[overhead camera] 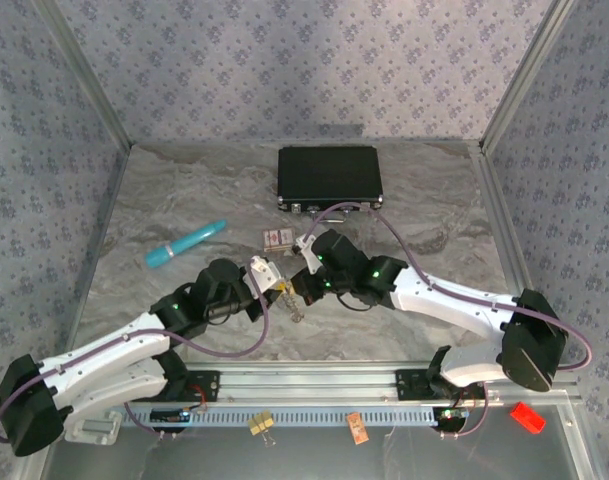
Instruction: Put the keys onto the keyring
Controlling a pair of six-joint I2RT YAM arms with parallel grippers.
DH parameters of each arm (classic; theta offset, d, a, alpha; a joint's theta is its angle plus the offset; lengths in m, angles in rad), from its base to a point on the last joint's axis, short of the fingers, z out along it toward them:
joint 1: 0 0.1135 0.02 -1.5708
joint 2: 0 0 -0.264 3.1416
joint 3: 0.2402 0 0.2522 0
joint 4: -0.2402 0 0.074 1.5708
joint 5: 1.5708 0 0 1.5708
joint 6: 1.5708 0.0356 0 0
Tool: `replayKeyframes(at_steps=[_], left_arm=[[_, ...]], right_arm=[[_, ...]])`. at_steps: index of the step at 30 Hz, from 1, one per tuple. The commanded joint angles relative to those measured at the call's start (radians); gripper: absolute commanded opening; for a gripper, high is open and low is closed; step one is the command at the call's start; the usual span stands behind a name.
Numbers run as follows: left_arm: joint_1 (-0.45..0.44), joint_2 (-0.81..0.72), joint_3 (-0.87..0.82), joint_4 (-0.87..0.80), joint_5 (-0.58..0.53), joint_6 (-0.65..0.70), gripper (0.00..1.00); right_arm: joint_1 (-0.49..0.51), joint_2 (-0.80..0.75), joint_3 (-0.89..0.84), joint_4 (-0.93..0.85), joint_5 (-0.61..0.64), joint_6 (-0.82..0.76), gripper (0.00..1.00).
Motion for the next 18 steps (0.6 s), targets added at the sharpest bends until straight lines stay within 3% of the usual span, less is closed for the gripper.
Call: replayKeyframes(at_steps=[1, 10, 16, 18], left_arm=[[-0.012, -0.021, -0.002, 0.044, 0.013, 0.014, 0.00], [-0.013, -0.062, -0.070, 0.180, 0.034, 0.021, 0.00], [-0.012, -0.091, -0.127, 0.317, 0.079, 0.055, 0.00], [-0.012, -0.090, -0.141, 0.353, 0.089, 0.067, 0.00]], right_arm=[[-0.019, -0.001, -0.010, -0.005, 0.060, 0.031, 0.00], [-0.042, 0.035, -0.009, 0.016, -0.102, 0.001, 0.00], [-0.089, 0.072, 0.028, -0.069, -0.216, -0.055, 0.00], [-0.102, 0.071, 0.040, -0.095, -0.220, -0.070, 0.07]])
